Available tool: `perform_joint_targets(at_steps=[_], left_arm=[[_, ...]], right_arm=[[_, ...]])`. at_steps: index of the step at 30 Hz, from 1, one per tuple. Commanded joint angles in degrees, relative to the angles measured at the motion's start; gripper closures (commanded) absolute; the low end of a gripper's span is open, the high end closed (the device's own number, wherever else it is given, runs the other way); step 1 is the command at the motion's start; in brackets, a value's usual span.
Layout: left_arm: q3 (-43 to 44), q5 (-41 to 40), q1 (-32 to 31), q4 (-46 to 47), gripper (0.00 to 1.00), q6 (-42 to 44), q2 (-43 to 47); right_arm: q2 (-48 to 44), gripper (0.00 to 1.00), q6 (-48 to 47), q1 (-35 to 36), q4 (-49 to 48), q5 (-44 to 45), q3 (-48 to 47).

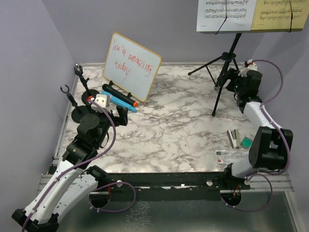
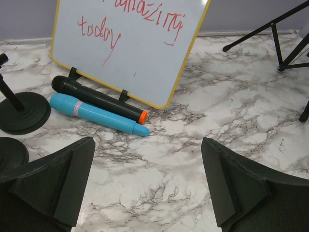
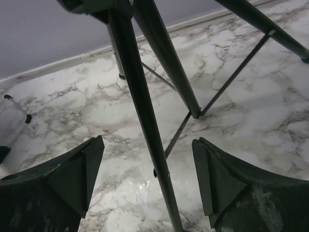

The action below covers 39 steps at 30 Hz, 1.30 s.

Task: Pack up the instrument practice props
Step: Adjust the music stand at the center of the board.

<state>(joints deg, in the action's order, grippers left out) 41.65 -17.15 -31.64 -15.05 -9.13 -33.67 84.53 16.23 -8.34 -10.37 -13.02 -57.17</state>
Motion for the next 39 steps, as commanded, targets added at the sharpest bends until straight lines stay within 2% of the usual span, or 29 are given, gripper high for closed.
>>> perform_joint_targets(at_steps=[1, 7, 11, 19, 24, 32, 39], left_arm=[[-0.8, -1.62, -0.25, -0.14, 0.01, 0.68, -0.42], [-0.91, -1.81, -0.22, -0.13, 0.01, 0.94, -1.0], [-0.98, -1.84, -0.18, 0.0, 0.01, 1.03, -1.29], [-1.08, -1.62, -0.09, 0.12, 0.01, 1.21, -1.87], [-1.1, -1.51, -0.09, 0.12, 0.01, 1.22, -2.27], [-1.12, -0.76, 0.09, 0.21, 0.01, 1.2, -2.97], [-1.08, 0.39, 0.26, 0.31, 0.01, 1.13, -3.66]], right_arm=[[5.7, 0.22, -0.12, -0.65, -5.34, -5.85, -5.11], [11.4, 0.35, -1.07, -1.0, -7.28, -8.17, -8.66], [13.33, 0.54, -2.81, -1.04, -6.85, -12.57, -9.48], [10.17, 0.85, -4.91, -0.88, -6.32, -19.19, -5.14], [7.32, 0.99, -5.48, -0.53, -7.67, -24.19, -0.25], [2.72, 0.99, -4.24, 0.91, -11.31, -33.43, 7.99], [-1.05, 1.0, -4.05, 5.21, -11.02, -36.58, 11.95]])
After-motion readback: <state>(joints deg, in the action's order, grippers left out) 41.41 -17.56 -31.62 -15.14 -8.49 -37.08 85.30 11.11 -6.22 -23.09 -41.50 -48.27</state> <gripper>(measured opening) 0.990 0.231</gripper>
